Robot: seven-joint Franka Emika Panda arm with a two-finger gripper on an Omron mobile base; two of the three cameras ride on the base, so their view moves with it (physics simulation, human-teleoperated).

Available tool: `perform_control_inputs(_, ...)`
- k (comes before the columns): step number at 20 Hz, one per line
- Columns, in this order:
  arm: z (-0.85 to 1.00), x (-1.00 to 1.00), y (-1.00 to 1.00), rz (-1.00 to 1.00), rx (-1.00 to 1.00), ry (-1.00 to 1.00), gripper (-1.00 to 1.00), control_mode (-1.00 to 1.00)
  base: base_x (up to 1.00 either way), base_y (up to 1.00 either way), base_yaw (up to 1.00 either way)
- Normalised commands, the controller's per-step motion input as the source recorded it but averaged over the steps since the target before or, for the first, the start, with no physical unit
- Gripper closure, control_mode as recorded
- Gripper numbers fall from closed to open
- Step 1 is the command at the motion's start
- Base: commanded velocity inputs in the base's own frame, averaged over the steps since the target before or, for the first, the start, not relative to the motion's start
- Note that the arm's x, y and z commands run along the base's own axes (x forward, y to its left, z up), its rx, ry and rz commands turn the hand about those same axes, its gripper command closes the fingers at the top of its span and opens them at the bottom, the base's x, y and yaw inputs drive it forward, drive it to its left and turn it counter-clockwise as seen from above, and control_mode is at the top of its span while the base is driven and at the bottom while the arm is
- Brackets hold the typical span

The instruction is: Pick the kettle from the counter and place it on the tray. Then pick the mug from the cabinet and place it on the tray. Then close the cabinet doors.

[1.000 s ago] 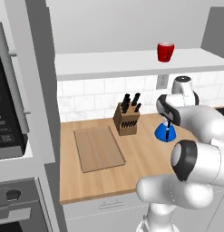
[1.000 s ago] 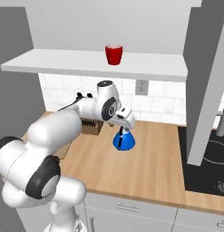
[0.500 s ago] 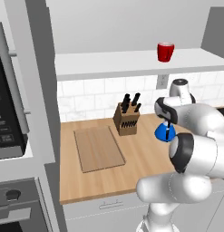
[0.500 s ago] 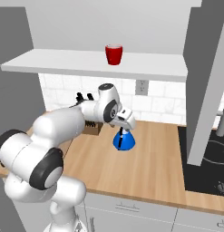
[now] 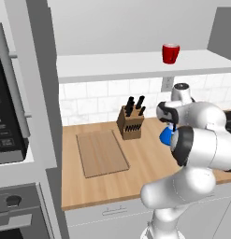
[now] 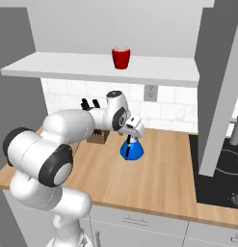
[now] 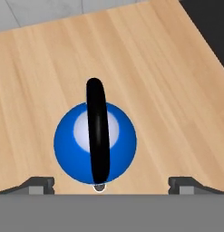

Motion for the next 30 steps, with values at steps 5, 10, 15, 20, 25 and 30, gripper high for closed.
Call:
perform_control_inputs(5,-0.18,0.24,0.0,0.0,0.0,0.0,-1.0,-1.0,0.0,0.0,0.0)
perform_control_inputs(10,-0.18,0.16,-0.03,0.0,0.0,0.0,-1.0,-1.0,0.0,0.0,0.0)
perform_control_inputs(15,-0.15,0.11,-0.01,0.0,0.01,0.0,-1.0,-1.0,0.0,0.0,0.0)
perform_control_inputs(20,-0.1,0.03,-0.04,0.0,0.02,0.0,-1.0,-1.0,0.0,0.0,0.0)
perform_control_inputs(25,-0.05,0.0,-0.07,0.0,0.0,0.0,1.0,-1.0,0.0,0.0,0.0)
perform_control_inputs(30,-0.17,-0.16,-0.08,0.0,0.0,-0.01,1.0,-1.0,0.0,0.0,0.0)
